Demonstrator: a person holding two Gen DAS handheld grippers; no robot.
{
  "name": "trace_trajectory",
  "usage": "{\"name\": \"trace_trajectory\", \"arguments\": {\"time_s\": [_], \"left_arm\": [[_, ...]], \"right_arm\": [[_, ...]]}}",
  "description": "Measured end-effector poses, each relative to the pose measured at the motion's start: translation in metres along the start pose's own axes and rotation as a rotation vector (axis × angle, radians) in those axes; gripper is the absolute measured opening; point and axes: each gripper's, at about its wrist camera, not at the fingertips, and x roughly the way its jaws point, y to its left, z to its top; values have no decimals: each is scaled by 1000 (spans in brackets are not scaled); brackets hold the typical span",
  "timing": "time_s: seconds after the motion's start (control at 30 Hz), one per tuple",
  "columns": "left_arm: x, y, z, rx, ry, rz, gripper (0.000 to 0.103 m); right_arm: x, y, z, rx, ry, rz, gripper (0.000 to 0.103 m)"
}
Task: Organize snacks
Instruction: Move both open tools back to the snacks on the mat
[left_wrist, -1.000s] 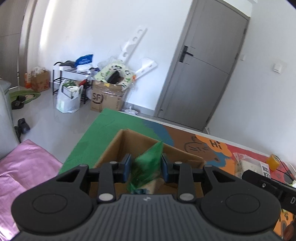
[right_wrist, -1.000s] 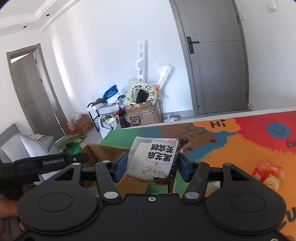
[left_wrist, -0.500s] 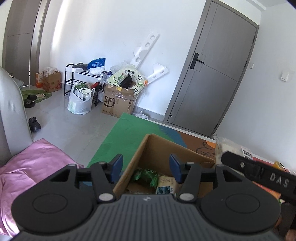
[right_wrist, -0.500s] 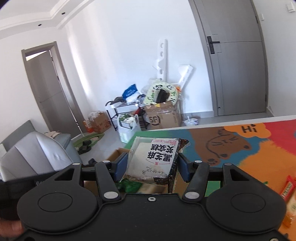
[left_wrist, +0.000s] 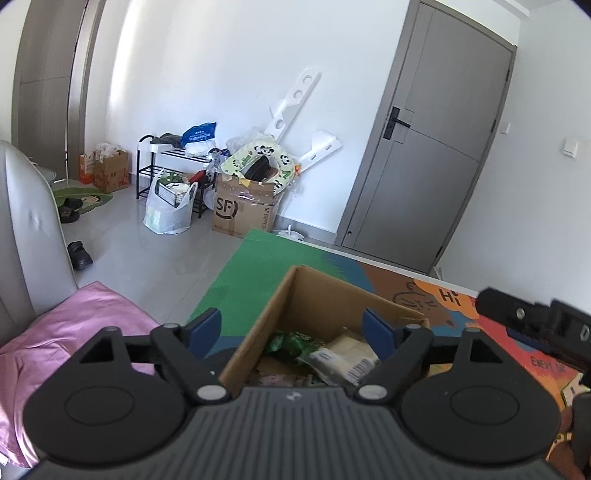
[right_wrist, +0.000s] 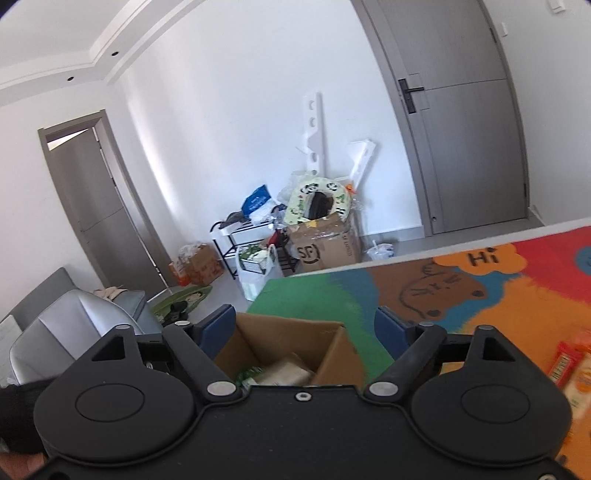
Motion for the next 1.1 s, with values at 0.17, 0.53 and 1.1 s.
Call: {"name": "trace_trajectory", "arguments": {"time_s": [0.17,0.53,1.1], "left_arm": [[-1,-16,-7,23,12,-35,85],[-7,-51,-21,64,37,-87,88],[-14,-102,-49,138,92,-164,89]], "right_arm": [[-15,-23,-8,23,16,-49,84],[-50,-58,-20,56,18,-119,89],[-98,-100,-39,113,21,-186,96]]}}
